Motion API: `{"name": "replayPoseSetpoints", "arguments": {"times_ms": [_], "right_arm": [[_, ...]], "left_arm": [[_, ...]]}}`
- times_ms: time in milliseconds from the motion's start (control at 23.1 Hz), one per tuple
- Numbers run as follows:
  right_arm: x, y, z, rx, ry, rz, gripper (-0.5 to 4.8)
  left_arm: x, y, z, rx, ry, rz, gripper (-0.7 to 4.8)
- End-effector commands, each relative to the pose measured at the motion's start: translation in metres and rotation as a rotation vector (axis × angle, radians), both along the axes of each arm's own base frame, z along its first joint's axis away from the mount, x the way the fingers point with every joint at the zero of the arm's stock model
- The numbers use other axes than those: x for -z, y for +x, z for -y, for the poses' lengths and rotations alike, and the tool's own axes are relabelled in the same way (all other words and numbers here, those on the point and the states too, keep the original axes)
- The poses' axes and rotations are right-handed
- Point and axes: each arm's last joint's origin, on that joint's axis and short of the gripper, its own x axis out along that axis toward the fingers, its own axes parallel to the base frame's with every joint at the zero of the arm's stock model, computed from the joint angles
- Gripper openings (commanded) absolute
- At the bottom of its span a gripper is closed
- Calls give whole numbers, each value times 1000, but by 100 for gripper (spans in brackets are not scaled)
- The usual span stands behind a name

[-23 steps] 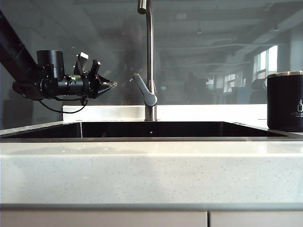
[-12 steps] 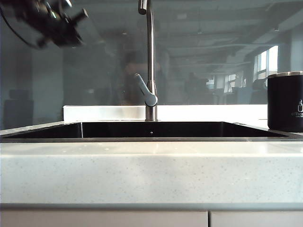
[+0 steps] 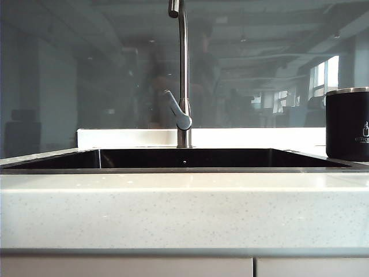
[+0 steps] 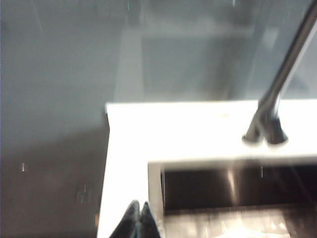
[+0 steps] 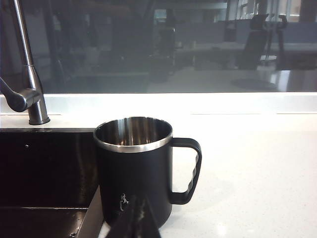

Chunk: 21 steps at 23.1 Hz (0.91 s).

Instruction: Pick up the mug next to the sink, go to the faucet to get some water, pour the water into the sink, and finally put the mug back to its place.

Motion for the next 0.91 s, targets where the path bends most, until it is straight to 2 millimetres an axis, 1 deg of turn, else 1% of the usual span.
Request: {"name": "replayPoseSetpoints", "arguments": {"times_ms": [43, 130, 173, 217, 260, 347, 390, 434, 477, 520, 564, 607, 694, 737, 781, 911], "right_arm": [[-1, 0, 0, 2, -4, 16, -5], [-1, 0, 0, 2, -4, 16, -5], [-1, 0, 0, 2, -4, 16, -5], [-1, 0, 0, 2, -4, 16, -5], [-1, 0, 0, 2, -4, 16, -5], [-1, 0, 0, 2, -4, 16, -5], [-1, 0, 0, 2, -4, 16, -5], [-1, 0, 0, 2, -4, 16, -5], [-1, 0, 0, 2, -4, 16, -5], [-1, 0, 0, 2, -4, 16, -5], [-1, 0, 0, 2, -4, 15, -5], [-1, 0, 0, 2, -4, 16, -5], [-1, 0, 0, 2, -4, 16, -5], [-1, 0, 0, 2, -4, 16, -5], [-1, 0, 0, 2, -4, 16, -5], [-1, 0, 0, 2, -4, 16, -5]], "left_arm": [[22, -24, -2, -1, -4, -8, -4], [45, -39, -3, -4, -3, -47, -4], [70, -55, -3, -4, -1, -82, -4], [84, -63, -4, -4, -2, -95, -4], [105, -78, -5, -12, -24, -107, -5], [132, -102, -6, -30, -75, -113, -4], [139, -114, -7, -37, -107, -98, -4], [144, -126, -7, -45, -151, -63, -4], [145, -135, -8, -48, -176, -31, -5], [143, -150, -8, -43, -192, 45, -5], [140, -159, -9, -36, -196, 95, -5], [133, -174, -10, -26, -202, 185, -5], [128, -184, -11, -32, -205, 264, -5], [122, -189, -13, -47, -205, 331, -5], [120, -191, -14, -55, -204, 360, -5], [121, -197, -15, -77, -189, 383, -5]]}}
